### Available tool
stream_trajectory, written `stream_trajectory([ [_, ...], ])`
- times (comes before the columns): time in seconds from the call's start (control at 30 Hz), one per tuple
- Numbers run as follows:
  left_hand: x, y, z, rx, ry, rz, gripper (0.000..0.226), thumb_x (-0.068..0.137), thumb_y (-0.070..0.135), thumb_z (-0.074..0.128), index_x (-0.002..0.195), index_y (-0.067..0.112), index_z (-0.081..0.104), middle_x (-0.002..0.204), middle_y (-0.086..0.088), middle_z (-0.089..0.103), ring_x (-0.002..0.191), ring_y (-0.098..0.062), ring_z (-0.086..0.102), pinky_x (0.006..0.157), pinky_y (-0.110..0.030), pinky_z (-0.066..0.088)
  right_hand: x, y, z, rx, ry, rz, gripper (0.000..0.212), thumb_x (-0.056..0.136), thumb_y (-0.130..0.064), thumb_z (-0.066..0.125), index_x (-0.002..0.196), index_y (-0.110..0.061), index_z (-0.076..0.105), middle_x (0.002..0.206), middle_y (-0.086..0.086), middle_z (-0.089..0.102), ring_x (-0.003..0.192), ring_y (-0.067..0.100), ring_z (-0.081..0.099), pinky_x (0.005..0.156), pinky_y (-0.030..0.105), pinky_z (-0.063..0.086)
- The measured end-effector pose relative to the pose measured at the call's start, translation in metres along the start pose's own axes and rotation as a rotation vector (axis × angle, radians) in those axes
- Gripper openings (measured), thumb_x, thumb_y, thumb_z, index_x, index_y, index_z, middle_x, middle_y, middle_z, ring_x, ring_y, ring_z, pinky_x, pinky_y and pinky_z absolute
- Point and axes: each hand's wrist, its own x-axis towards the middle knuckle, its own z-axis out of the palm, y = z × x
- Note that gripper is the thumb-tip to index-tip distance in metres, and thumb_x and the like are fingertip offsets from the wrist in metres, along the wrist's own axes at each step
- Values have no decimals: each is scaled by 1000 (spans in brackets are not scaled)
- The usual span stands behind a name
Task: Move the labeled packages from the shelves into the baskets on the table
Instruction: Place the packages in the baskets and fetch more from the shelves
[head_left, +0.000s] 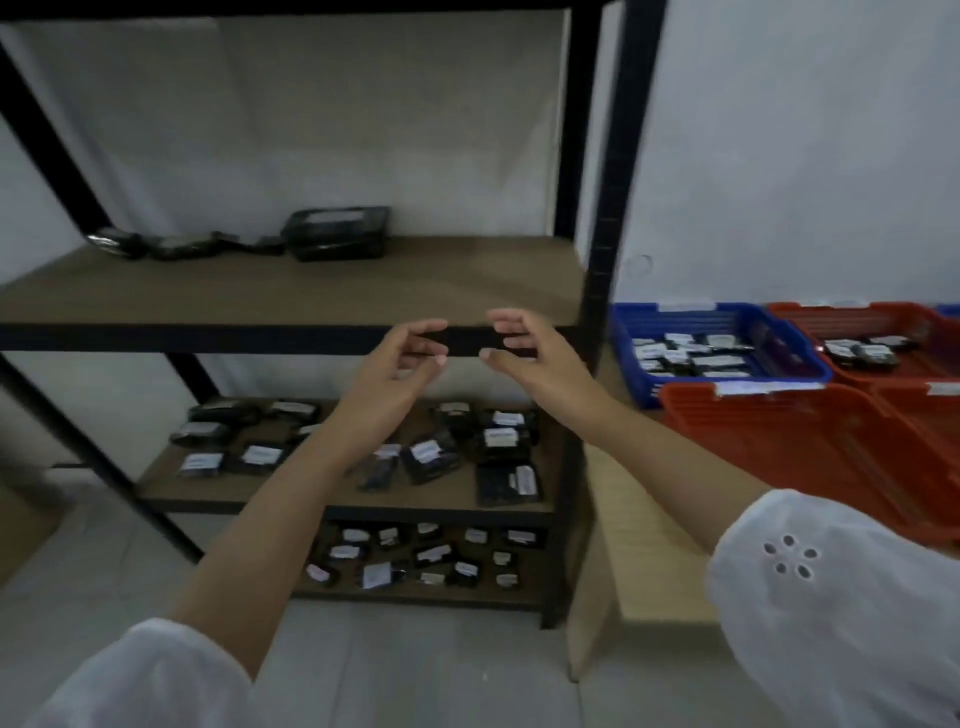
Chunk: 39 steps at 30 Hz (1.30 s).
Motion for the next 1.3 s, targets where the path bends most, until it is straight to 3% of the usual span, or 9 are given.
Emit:
stream_trajectory([
  [0.1, 3, -22, -68, 31, 26, 22, 30, 93, 21, 55, 117, 39, 50, 108, 10, 61, 100, 0, 57, 86, -18, 44, 33, -26, 60, 51, -37, -34, 34, 88, -26, 65, 119, -30, 51, 120, -6, 51, 115, 12, 49, 87, 18, 40],
  [0.2, 6, -42, -129, 24, 71, 13, 31, 92, 20, 56, 112, 44, 51, 108, 8, 62, 99, -1, 58, 82, -17, 44, 63, -52, 114, 100, -70, -45, 34, 90, -24, 62, 122, -25, 51, 123, -1, 50, 118, 18, 49, 96, 29, 42],
  [0.33, 15, -71, -193, 4, 143, -25, 30, 93, 19, 56, 114, 39, 51, 107, 5, 63, 98, -2, 58, 82, -20, 44, 99, -76, 175, 97, -111, -42, 37, 91, -24, 60, 126, -21, 50, 126, 2, 49, 118, 17, 47, 97, 28, 40],
  [0.47, 34, -99, -238, -17, 200, -53, 29, 93, 21, 56, 118, 34, 52, 113, 1, 61, 105, -9, 57, 87, -26, 47, 138, -84, 223, 59, -144, -43, 39, 91, -24, 60, 129, -18, 50, 125, 3, 49, 116, 16, 46, 92, 25, 39],
  [0.7, 85, -135, -295, 6, 269, -51, 32, 94, 17, 54, 125, 24, 52, 108, 2, 62, 98, -1, 56, 93, -29, 44, 230, -86, 274, 102, -227, -36, 39, 92, -35, 57, 130, -27, 49, 123, -6, 53, 112, 7, 50, 81, 20, 42],
  [0.93, 136, -176, -355, 35, 330, -88, 31, 93, 19, 55, 124, 25, 54, 98, 9, 61, 91, -2, 55, 75, -19, 42, 318, -85, 316, 182, -245, 103, 16, 95, -38, 52, 109, -35, 58, 119, -6, 60, 108, 10, 58, 86, 31, 52],
  [1.07, 163, -203, -390, 46, 308, -99, 28, 94, 21, 55, 122, 24, 56, 101, 8, 61, 97, -9, 56, 80, -25, 44, 351, -81, 342, 58, -239, 98, 20, 94, -34, 54, 114, -30, 57, 110, -7, 60, 100, 9, 58, 73, 24, 50],
  [1.13, 178, -213, -407, 53, 286, -107, 28, 94, 22, 55, 122, 22, 57, 109, 1, 61, 103, -13, 56, 81, -26, 44, 366, -80, 357, -25, -182, 95, 24, 93, -27, 58, 116, -22, 57, 106, 0, 60, 96, 13, 57, 67, 22, 45],
  [1.3, 204, -231, -436, 31, 239, -90, 27, 94, 17, 54, 120, 22, 58, 101, 7, 59, 100, -11, 55, 76, -18, 42, 399, -76, 392, -425, -112, 51, 39, 86, -24, 65, 122, -14, 56, 123, 11, 51, 113, 22, 53, 88, 24, 41],
])
